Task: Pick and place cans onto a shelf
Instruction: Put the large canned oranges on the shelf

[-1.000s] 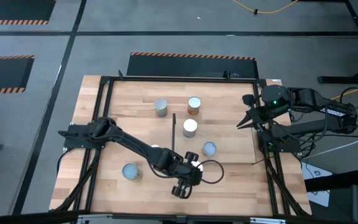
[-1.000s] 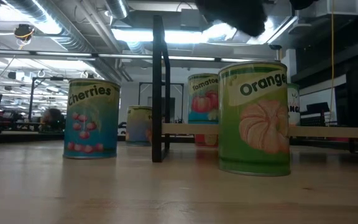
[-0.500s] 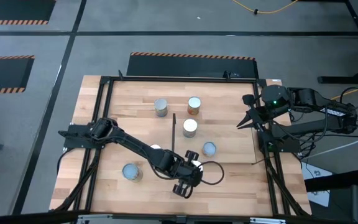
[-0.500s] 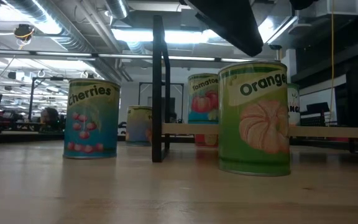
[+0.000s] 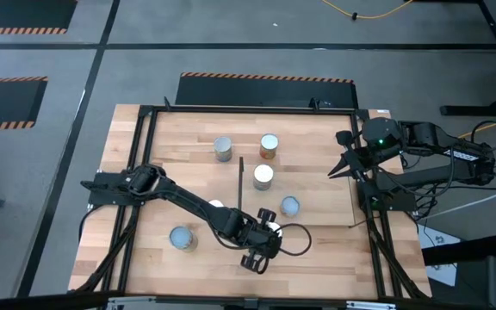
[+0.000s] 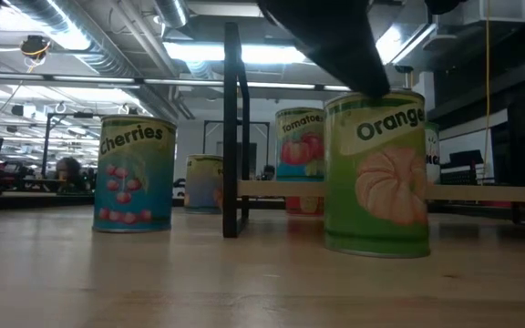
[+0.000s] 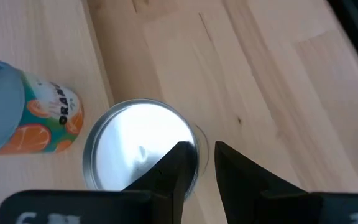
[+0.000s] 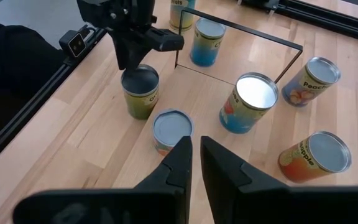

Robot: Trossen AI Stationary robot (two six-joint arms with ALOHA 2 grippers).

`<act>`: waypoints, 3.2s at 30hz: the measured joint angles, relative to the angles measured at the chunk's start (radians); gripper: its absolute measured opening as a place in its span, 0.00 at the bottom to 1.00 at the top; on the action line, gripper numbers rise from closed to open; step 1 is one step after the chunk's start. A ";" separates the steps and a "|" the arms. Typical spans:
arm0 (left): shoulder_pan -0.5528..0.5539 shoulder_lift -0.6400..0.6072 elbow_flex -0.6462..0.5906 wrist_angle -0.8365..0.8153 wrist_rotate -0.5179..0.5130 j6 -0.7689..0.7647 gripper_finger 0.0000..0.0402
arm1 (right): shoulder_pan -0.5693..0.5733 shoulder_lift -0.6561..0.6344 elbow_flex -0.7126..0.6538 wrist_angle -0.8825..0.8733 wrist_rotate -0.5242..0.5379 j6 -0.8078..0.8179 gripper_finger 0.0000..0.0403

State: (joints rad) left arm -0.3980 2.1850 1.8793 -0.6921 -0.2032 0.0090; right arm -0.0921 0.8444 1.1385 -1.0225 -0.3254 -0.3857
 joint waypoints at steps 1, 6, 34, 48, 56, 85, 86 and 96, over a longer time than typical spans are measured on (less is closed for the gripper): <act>0.001 0.001 0.000 0.002 0.000 0.000 0.19 | 0.000 0.000 0.000 0.000 0.000 0.000 0.10; 0.000 0.001 0.000 0.004 -0.001 0.000 0.17 | 0.000 0.000 0.000 0.000 0.000 0.000 0.10; 0.001 -0.003 0.146 -0.014 0.075 0.026 0.00 | 0.000 0.000 0.000 0.000 0.000 0.000 0.10; 0.070 -0.005 0.436 -0.041 0.095 0.318 0.00 | 0.000 -0.016 0.000 -0.005 0.000 0.000 0.10; 0.181 -0.008 0.476 -0.101 0.127 0.426 0.00 | 0.000 -0.078 0.000 -0.024 0.001 0.000 0.10; 0.460 0.008 0.276 -0.148 0.278 0.412 0.00 | 0.000 -0.153 0.000 -0.066 0.001 0.000 0.10; 0.460 0.008 0.268 -0.148 0.277 0.412 0.00 | 0.000 -0.153 0.000 -0.066 0.001 0.000 0.10; 0.441 0.007 0.194 -0.101 0.276 0.417 0.00 | 0.000 -0.153 0.000 -0.066 0.001 0.000 0.10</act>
State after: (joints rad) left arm 0.0428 2.1921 2.0737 -0.7934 0.0728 0.4263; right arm -0.0920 0.6910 1.1385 -1.0885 -0.3248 -0.3855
